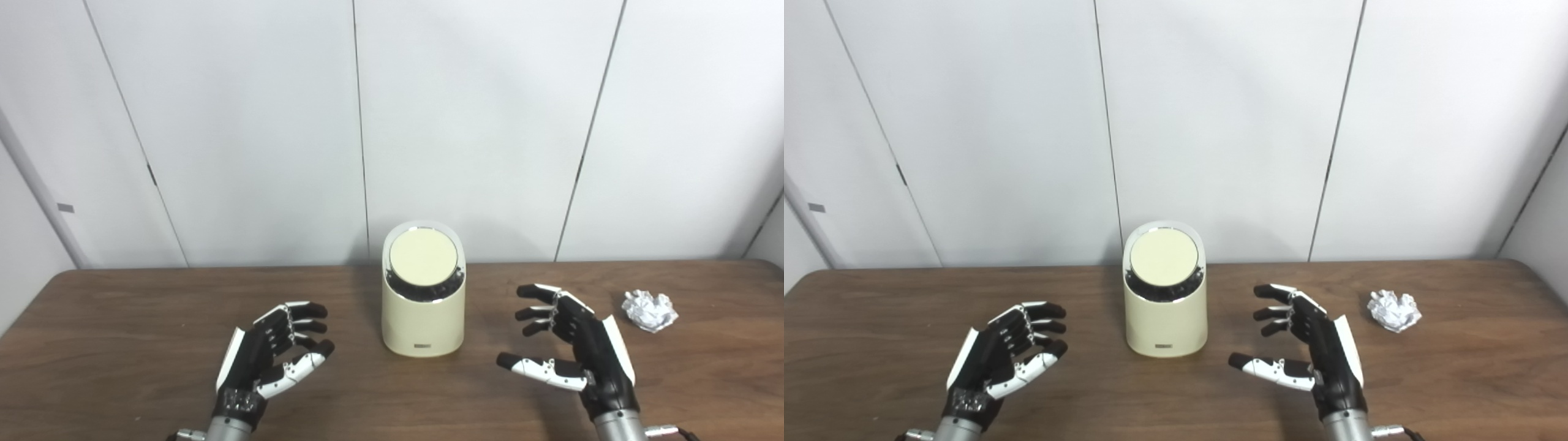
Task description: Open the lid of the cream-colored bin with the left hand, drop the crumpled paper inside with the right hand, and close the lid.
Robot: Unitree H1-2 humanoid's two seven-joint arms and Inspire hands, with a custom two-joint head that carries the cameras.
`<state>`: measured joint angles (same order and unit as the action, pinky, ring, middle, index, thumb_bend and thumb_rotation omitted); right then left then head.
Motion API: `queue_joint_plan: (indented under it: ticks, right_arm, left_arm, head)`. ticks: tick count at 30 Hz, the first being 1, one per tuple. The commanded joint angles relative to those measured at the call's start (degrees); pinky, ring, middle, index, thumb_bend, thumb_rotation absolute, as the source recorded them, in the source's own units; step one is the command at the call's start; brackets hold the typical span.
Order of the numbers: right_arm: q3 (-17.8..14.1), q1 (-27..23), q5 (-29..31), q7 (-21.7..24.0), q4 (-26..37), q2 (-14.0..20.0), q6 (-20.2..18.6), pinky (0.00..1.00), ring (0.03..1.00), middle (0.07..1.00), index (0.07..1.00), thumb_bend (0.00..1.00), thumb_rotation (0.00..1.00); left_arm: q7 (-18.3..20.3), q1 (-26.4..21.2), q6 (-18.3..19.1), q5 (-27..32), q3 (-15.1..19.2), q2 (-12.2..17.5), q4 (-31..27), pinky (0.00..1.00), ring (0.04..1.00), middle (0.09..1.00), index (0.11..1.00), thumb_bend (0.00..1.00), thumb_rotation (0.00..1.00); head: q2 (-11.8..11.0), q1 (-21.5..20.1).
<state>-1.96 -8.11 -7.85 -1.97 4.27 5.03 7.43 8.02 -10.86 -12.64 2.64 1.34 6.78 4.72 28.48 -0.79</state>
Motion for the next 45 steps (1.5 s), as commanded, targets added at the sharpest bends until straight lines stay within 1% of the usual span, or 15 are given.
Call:
queue_joint_plan:
  ticks: [1, 5, 9, 14, 18, 20, 24, 29, 33, 36, 40, 42, 43, 44, 45]
  right_arm:
    - [-0.2, -1.4, 0.6, -0.1, 1.6, 0.2, 1.2, 0.5, 0.618, 0.741, 0.702, 0.79, 0.08]
    - [-0.2, -1.5, 0.4, -0.2, 1.2, 0.3, 1.5, 0.5, 0.617, 0.742, 0.71, 0.79, 0.09]
    - [-0.3, -1.4, 1.5, 0.1, 1.4, 0.1, 1.0, 0.51, 0.621, 0.743, 0.713, 0.79, 0.09]
    - [0.0, -1.2, 1.2, 0.0, 1.5, 0.1, 0.8, 0.51, 0.625, 0.749, 0.724, 0.79, 0.1]
    - [0.1, -1.2, 0.5, -0.2, 1.9, 0.0, 0.0, 0.51, 0.62, 0.743, 0.718, 0.8, 0.12]
    - [0.1, -1.2, 0.4, -0.2, 1.7, -0.1, 0.0, 0.52, 0.62, 0.749, 0.723, 0.8, 0.13]
    - [0.1, -1.2, 0.8, 0.0, 1.4, -0.1, -0.4, 0.53, 0.626, 0.752, 0.725, 0.8, 0.14]
    - [0.2, -1.2, 0.9, 0.0, 1.2, -0.1, -0.2, 0.54, 0.633, 0.752, 0.727, 0.79, 0.13]
    - [0.3, -1.3, 1.1, 0.2, 1.0, 0.0, -0.1, 0.53, 0.638, 0.755, 0.728, 0.79, 0.12]
    - [0.5, -1.4, 0.7, 0.1, 0.8, -0.1, 0.1, 0.53, 0.638, 0.753, 0.728, 0.78, 0.12]
    - [0.6, -1.6, 1.2, 0.1, -0.1, -0.1, 1.4, 0.52, 0.631, 0.751, 0.729, 0.77, 0.12]
    - [0.7, -1.6, 1.1, 0.1, -0.2, -0.1, 1.5, 0.52, 0.63, 0.751, 0.729, 0.77, 0.12]
    - [0.7, -1.7, 0.9, -0.1, -0.4, -0.1, 1.4, 0.52, 0.63, 0.751, 0.729, 0.77, 0.12]
    - [0.7, -1.8, 0.8, -0.2, -0.4, -0.1, 1.3, 0.52, 0.627, 0.754, 0.725, 0.78, 0.12]
    - [0.7, -1.8, 0.9, -0.2, -0.3, -0.1, 1.0, 0.52, 0.626, 0.755, 0.723, 0.78, 0.12]
  left_arm:
    - [0.2, -1.7, -1.8, 0.6, 0.0, 0.4, -0.7, 0.54, 0.669, 0.722, 0.713, 0.65, 0.18]
    - [0.4, -1.9, -2.5, 0.6, -0.2, 0.6, -0.2, 0.53, 0.67, 0.729, 0.731, 0.65, 0.18]
    - [0.3, -1.9, -2.5, 0.3, -0.2, 0.6, -0.2, 0.53, 0.662, 0.724, 0.723, 0.65, 0.19]
    - [0.5, -1.8, -2.7, 0.7, -0.3, 0.7, -0.3, 0.52, 0.666, 0.722, 0.725, 0.64, 0.17]
    - [-1.2, -2.1, -4.0, -4.1, -0.8, 1.0, -2.1, 0.54, 0.679, 0.736, 0.756, 0.61, 0.16]
    - [-2.2, -2.4, -3.9, -6.2, -0.9, 0.9, -2.8, 0.62, 0.749, 0.784, 0.784, 0.65, 0.27]
    - [-2.8, -2.7, -0.8, -8.2, -1.0, 0.7, -5.5, 0.71, 0.815, 0.836, 0.828, 0.7, 0.34]
    - [-3.8, -3.3, 1.1, -10.3, -1.4, 0.3, -6.3, 0.8, 0.868, 0.881, 0.876, 0.74, 0.4]
    - [-3.9, -4.4, 1.8, -11.2, -1.7, 0.6, -6.4, 0.78, 0.883, 0.9, 0.88, 0.75, 0.41]
    - [-4.2, -5.3, 3.0, -12.3, -1.9, 0.2, -6.8, 0.77, 0.883, 0.909, 0.881, 0.78, 0.42]
    - [-6.0, -6.9, 6.0, -14.0, -2.1, -1.7, -7.7, 0.83, 0.91, 0.917, 0.886, 0.77, 0.39]
    - [-6.5, -7.1, 6.6, -14.4, -2.1, -1.9, -7.8, 0.84, 0.912, 0.915, 0.886, 0.77, 0.38]
    - [-7.6, -7.8, 9.1, -15.6, -2.1, -3.2, -8.6, 0.84, 0.913, 0.915, 0.886, 0.77, 0.38]
    - [-8.5, -8.3, 11.0, -16.6, -2.1, -4.3, -9.2, 0.82, 0.905, 0.912, 0.895, 0.77, 0.33]
    - [-9.6, -9.5, 12.7, -18.6, -2.5, -5.2, -9.4, 0.81, 0.901, 0.911, 0.9, 0.77, 0.3]
  head:
    - [0.0, 0.0]
    - [-0.2, 0.1]
    - [-0.2, 0.1]
    - [-0.3, -0.1]
    - [-0.6, -0.1]
    - [-0.9, -0.2]
    - [-1.1, 0.3]
    - [-1.4, 0.5]
    - [-1.6, 0.5]
    - [-1.8, 0.5]
    - [-2.1, 0.5]
    - [-2.1, 0.5]
    - [-2.2, 0.5]
    - [-2.2, 0.5]
    - [-2.3, 0.5]
